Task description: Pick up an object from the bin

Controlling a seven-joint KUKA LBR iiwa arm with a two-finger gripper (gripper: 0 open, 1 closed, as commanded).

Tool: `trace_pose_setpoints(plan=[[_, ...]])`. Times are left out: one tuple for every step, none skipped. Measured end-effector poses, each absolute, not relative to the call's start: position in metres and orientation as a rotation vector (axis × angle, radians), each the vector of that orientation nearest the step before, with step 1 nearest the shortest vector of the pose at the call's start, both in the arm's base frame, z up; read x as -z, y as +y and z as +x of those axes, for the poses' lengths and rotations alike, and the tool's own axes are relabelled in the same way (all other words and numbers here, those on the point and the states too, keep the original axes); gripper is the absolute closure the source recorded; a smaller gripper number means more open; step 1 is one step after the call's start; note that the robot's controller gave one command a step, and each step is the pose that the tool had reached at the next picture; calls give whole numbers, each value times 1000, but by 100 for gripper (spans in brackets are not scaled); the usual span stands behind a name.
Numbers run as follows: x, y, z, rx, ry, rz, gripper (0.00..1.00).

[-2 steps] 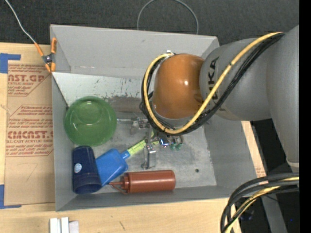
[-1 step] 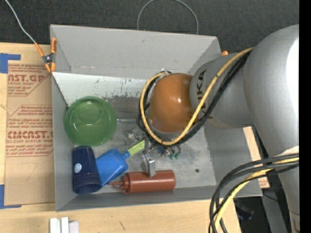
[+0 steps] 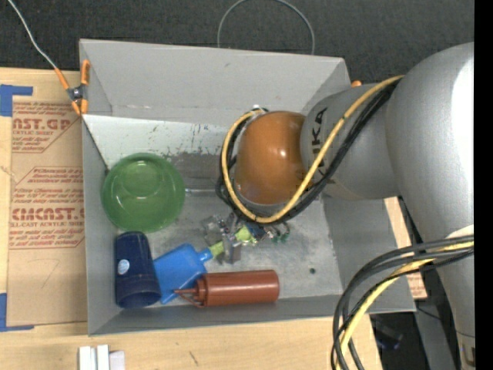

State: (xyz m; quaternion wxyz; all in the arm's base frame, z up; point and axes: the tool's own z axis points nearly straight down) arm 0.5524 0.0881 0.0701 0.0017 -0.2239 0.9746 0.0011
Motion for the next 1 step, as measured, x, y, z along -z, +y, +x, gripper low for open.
trace_pose_setpoints(plan=[[-70,88,552,-4,3058,-702,100]])
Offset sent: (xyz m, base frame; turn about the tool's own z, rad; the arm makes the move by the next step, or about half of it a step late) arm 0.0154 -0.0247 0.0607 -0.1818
